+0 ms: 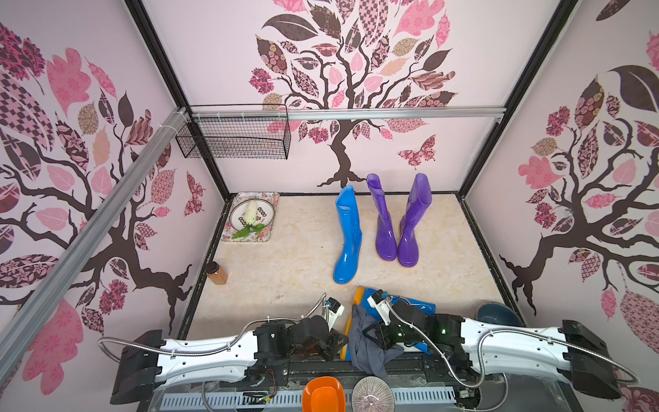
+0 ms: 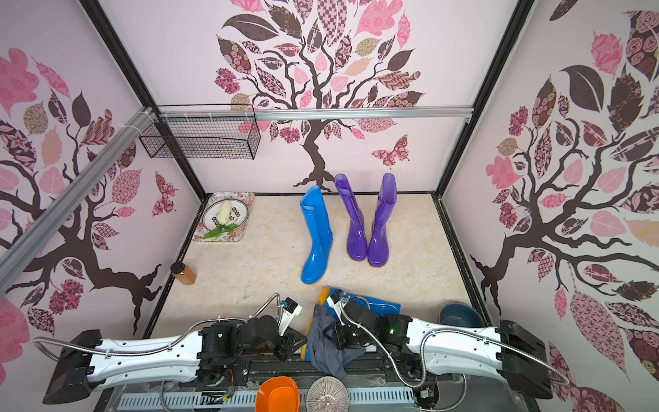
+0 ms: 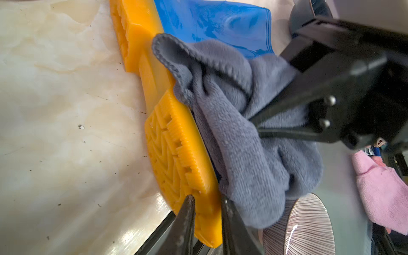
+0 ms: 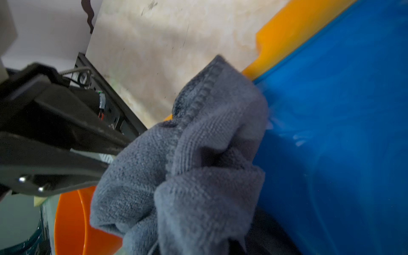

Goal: Wipe the rubber boots with a cloth
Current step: Wipe the dirt off the rubber boot.

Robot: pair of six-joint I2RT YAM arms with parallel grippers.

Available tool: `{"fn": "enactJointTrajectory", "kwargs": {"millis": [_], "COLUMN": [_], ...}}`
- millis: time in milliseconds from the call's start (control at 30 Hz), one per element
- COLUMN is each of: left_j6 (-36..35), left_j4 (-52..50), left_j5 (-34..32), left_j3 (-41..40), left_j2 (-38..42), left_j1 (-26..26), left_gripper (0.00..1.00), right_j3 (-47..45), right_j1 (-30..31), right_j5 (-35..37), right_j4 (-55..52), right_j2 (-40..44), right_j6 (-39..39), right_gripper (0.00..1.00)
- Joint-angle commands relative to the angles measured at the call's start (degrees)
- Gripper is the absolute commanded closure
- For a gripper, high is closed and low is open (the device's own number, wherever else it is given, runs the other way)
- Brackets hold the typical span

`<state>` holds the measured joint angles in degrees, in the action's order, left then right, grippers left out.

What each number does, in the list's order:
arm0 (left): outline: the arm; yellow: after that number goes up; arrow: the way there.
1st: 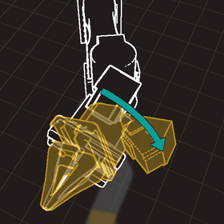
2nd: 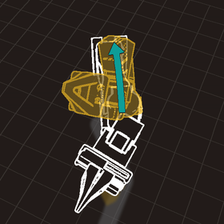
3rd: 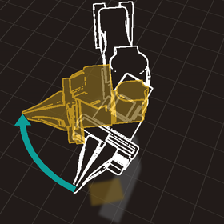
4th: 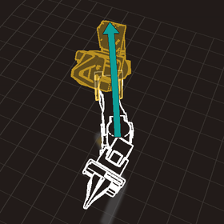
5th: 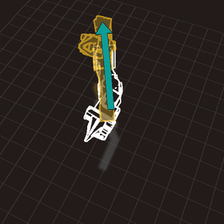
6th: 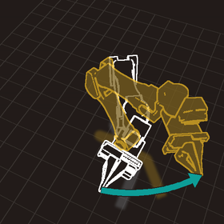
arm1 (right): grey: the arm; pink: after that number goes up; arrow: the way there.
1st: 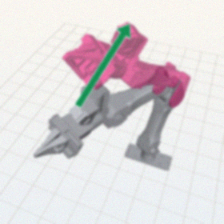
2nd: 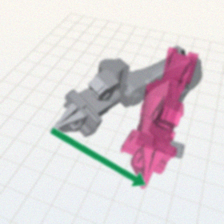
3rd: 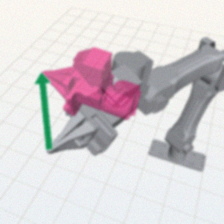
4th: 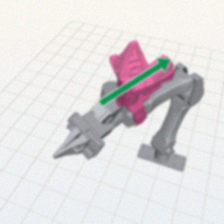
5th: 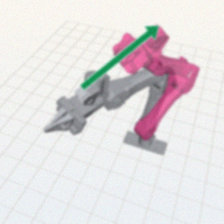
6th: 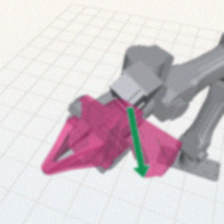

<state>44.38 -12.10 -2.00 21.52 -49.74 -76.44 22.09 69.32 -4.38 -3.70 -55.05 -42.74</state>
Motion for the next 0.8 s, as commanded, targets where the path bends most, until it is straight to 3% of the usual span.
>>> {"fn": "enactJointTrajectory", "kwargs": {"millis": [0,67,167,233,300,433,500,667,767], "left_j6": [0.05,0.00,0.56,0.99,1.17,1.16,1.23,1.07,0.36], "left_j4": [2.02,2.64,4.58,5.03,5.03,3.67,3.46,2.62,1.75], "left_j5": [0.19,0.70,1.81,1.61,1.38,-0.27,-0.67,-0.79,-0.94], "left_j3": [-1.21,-0.95,-1.72,-2.00,-2.26,-2.40,-2.76,-2.42,-1.49], "left_j2": [-1.98,-3.68,-5.70,-6.46,-6.54,-5.16,-4.45,-3.70,-3.77], "left_j1": [0.78,0.81,0.78,0.80,0.78,0.86,0.99,2.41,2.99], "left_gripper": [0.76,0.76,0.77,0.78,0.78,0.78,0.78,0.78,0.78], "right_j3": [-1.16,-1.36,0.59,2.02,2.71,1.56,0.74,1.34,1.61], "right_j1": [0.27,0.27,-0.07,-3.40,-9.57,-10.78,-9.10,6.22,7.95], "right_j5": [-1.04,-0.33,8.41,10.48,4.61,-1.31,-4.17,0.09,-1.95], "right_j4": [3.12,2.67,-3.07,-5.68,-5.67,-2.61,-1.57,0.94,1.94], "right_j2": [-0.88,0.08,4.13,6.34,6.11,2.67,1.21,-0.02,-0.89], "right_j6": [-2.37,-1.86,1.17,3.90,5.53,6.09,5.09,2.76,-0.22], "right_gripper": [1.00,1.00,1.00,1.00,1.00,1.00,1.00,1.00,1.00]}}
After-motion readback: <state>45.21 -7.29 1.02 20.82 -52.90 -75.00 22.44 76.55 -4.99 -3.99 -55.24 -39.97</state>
